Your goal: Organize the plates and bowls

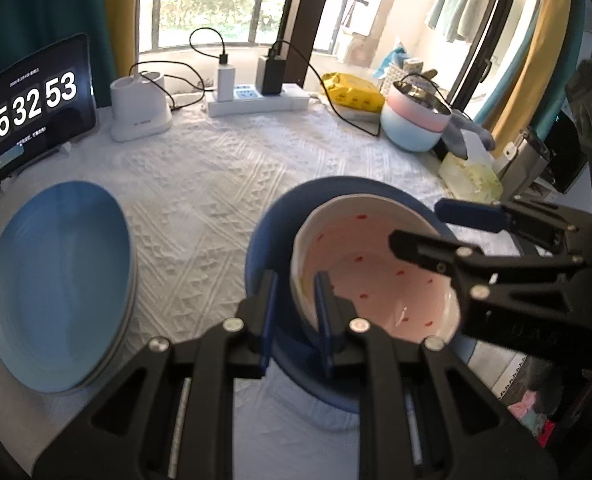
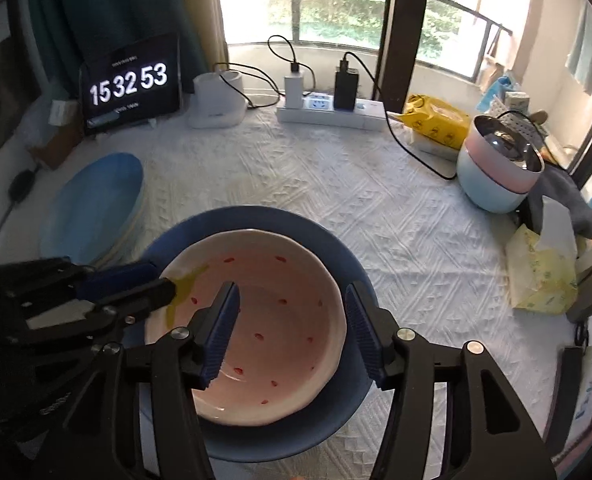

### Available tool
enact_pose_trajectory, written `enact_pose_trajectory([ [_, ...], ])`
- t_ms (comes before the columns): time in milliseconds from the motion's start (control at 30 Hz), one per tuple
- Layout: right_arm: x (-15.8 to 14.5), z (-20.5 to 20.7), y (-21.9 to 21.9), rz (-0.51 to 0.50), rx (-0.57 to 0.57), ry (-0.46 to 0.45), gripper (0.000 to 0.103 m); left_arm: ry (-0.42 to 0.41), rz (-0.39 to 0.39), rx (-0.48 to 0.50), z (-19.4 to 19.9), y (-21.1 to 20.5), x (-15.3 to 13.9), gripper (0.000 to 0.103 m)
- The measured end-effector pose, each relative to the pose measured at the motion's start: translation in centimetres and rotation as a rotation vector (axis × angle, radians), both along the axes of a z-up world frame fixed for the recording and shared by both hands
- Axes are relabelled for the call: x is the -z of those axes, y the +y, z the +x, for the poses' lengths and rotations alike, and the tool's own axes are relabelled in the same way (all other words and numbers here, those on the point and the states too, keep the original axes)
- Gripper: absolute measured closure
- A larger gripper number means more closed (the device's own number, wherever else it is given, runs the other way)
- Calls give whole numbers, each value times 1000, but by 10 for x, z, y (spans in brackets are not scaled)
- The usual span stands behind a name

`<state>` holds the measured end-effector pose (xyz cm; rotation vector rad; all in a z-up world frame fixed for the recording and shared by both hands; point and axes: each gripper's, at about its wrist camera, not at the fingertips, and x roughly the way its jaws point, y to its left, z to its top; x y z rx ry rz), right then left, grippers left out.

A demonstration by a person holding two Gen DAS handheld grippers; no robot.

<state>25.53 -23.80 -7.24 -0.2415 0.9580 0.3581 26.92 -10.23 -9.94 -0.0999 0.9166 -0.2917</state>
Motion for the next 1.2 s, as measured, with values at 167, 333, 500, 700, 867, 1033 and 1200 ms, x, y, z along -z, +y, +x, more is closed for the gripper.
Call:
enact_pose_trajectory([
  [167,1,3,-7,4,18,1,45,6,0,2,1,0,0,84],
  [333,10,4,-16,-13,46,-20,45,4,4,8,0,-1,0,83],
  [500,10,3,-26,28,53,-12,45,-14,-1,6,-5,0,-9,83],
  [700,-2,-5,-37,76,67,-40,45,-89,36,-1,-16,5,-32,83],
  [867,-17,-12,-52,102,91,-85,45,-132,73,-36,-19,16,-40,76],
  [1033,-25,-17,-66,109,131,-121,45,-140,77,-61,-16,27,-37,55],
  [1200,-23,-15,-81,130,157,-116,45,-110,74,-79,-12,29,-26,54],
])
